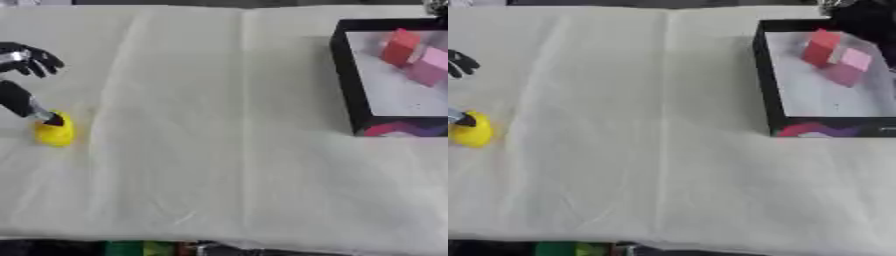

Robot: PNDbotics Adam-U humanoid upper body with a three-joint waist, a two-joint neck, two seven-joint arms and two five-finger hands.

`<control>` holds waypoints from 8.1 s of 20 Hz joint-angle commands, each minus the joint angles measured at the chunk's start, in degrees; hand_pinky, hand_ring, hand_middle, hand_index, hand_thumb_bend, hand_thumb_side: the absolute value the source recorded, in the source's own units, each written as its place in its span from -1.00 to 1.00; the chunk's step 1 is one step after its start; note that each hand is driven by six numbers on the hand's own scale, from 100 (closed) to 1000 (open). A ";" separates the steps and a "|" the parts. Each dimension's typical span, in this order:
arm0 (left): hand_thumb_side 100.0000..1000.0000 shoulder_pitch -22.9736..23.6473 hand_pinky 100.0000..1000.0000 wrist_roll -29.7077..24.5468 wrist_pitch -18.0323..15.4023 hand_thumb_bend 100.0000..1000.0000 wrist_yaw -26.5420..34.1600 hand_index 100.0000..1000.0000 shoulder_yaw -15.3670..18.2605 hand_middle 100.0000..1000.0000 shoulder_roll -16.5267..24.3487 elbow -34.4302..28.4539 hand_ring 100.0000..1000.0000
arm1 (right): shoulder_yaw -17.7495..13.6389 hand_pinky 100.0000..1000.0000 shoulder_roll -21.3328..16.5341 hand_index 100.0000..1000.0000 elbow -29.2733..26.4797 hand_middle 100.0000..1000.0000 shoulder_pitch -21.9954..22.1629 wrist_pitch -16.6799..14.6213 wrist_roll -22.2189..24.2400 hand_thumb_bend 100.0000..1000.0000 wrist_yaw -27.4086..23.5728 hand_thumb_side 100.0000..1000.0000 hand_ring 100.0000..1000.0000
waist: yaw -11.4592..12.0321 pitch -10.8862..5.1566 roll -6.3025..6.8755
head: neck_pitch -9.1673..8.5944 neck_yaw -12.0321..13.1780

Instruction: Pick up the objects with one hand, pass them to the other hand, and then place them into the box on the other side of the table.

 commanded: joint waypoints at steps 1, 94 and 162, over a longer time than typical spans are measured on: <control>-0.90 -0.06 0.74 -2.13 -0.99 0.45 -0.84 0.78 -0.36 0.55 1.77 0.43 0.62 | -0.43 0.95 -1.20 1.00 -1.17 0.80 -0.11 -0.05 -0.35 -1.00 -0.36 -0.75 0.87 | -0.03 -1.19 0.19 | 0.22 -0.01; -1.00 7.19 0.27 56.30 -15.36 -0.75 -50.57 0.44 12.16 0.06 -31.32 -15.60 0.12 | 29.79 0.96 20.66 1.00 -1.17 0.92 -29.64 32.68 24.19 -0.73 -3.80 -0.26 0.96 | -0.81 -3.35 -2.35 | 0.20 -8.38; -0.52 6.57 0.65 67.40 -15.83 0.65 -49.80 0.84 12.37 0.51 -37.26 -12.30 0.53 | 32.94 0.73 23.47 0.12 15.17 -0.37 -32.94 23.83 4.78 -0.45 -19.71 -1.00 0.24 | 1.30 -1.88 -3.40 | 0.23 -12.33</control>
